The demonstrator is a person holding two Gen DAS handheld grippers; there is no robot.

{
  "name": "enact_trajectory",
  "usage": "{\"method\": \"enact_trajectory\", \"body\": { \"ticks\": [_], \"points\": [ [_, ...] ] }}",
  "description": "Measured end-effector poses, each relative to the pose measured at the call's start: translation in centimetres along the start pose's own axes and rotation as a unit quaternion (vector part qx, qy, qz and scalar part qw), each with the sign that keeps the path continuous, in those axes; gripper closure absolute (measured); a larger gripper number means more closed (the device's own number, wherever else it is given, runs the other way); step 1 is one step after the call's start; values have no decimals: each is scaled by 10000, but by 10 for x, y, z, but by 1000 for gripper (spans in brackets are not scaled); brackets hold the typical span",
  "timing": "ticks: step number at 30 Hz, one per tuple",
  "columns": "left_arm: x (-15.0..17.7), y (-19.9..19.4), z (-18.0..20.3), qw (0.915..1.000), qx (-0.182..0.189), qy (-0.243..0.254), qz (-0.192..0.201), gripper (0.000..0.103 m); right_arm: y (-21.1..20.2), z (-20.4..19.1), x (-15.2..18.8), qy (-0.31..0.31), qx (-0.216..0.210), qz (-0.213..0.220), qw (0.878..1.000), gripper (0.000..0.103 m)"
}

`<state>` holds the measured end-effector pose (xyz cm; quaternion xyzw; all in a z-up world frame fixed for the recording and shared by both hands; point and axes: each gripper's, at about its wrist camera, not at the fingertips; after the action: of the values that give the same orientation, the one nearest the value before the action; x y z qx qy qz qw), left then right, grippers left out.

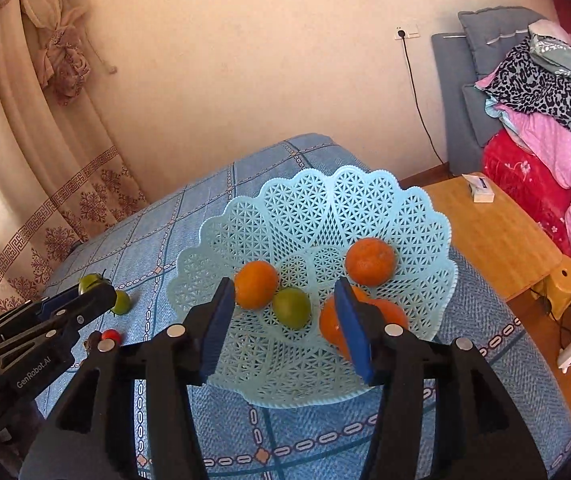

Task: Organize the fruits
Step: 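Lower the green tomato into the basket and open the left tool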

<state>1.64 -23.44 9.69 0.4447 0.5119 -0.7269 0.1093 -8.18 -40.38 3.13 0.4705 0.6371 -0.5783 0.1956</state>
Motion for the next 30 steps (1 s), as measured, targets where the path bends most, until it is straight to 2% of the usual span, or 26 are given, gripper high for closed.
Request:
{"method": "enact_trajectory", "body": {
  "ticks": [10,15,25,27,30],
  "points": [
    [0,19,36,9987,383,260,-214,75,-23,15,-4,153,187,343,9991,50],
    [0,28,53,9968,606,364,-360,75,-26,25,-4,237,307,389,9985,50],
    [3,43,69,9937,828,450,-614,74,-26,38,-2,425,395,383,9976,50],
    [3,46,63,9936,853,300,-678,48,-26,38,-2,428,406,380,9975,50],
    [3,44,53,9945,808,171,-649,46,-25,38,0,442,409,356,9975,50]
  ]
}}
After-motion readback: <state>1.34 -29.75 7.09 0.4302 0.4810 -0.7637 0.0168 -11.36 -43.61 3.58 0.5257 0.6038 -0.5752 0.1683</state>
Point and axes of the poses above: each gripper's, at about its wrist camera, not at the fingertips, and y roughly the way its jaws point, z to its right, x to its underside, and after that the axes turned 9 degrees about -y, right-handed
